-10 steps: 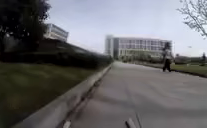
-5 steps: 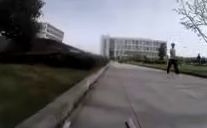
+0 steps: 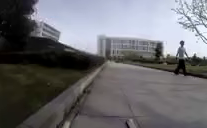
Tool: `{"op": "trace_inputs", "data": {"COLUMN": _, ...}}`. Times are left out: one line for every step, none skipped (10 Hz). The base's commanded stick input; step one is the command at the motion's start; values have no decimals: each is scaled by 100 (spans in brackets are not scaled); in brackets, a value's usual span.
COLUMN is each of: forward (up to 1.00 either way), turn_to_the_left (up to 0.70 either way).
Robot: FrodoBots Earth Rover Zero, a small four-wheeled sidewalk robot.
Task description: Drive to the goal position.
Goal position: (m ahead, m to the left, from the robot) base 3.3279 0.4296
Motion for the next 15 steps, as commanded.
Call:
{"op": "trace_inputs", "data": {"forward": 45, "turn_to_the_left": 0}}
{"op": "trace_inputs", "data": {"forward": 45, "turn_to_the_left": 0}}
{"op": "trace_inputs", "data": {"forward": 45, "turn_to_the_left": 0}}
{"op": "trace_inputs", "data": {"forward": 45, "turn_to_the_left": 0}}
{"op": "trace_inputs", "data": {"forward": 45, "turn_to_the_left": 0}}
{"op": "trace_inputs", "data": {"forward": 45, "turn_to_the_left": 0}}
{"op": "trace_inputs", "data": {"forward": 45, "turn_to_the_left": 0}}
{"op": "trace_inputs", "data": {"forward": 45, "turn_to_the_left": -7}}
{"op": "trace_inputs", "data": {"forward": 45, "turn_to_the_left": -27}}
{"op": "trace_inputs", "data": {"forward": 45, "turn_to_the_left": -27}}
{"op": "trace_inputs", "data": {"forward": 45, "turn_to_the_left": -27}}
{"op": "trace_inputs", "data": {"forward": 45, "turn_to_the_left": -27}}
{"op": "trace_inputs", "data": {"forward": 45, "turn_to_the_left": -27}}
{"op": "trace_inputs", "data": {"forward": 45, "turn_to_the_left": -27}}
{"op": "trace_inputs", "data": {"forward": 45, "turn_to_the_left": -27}}
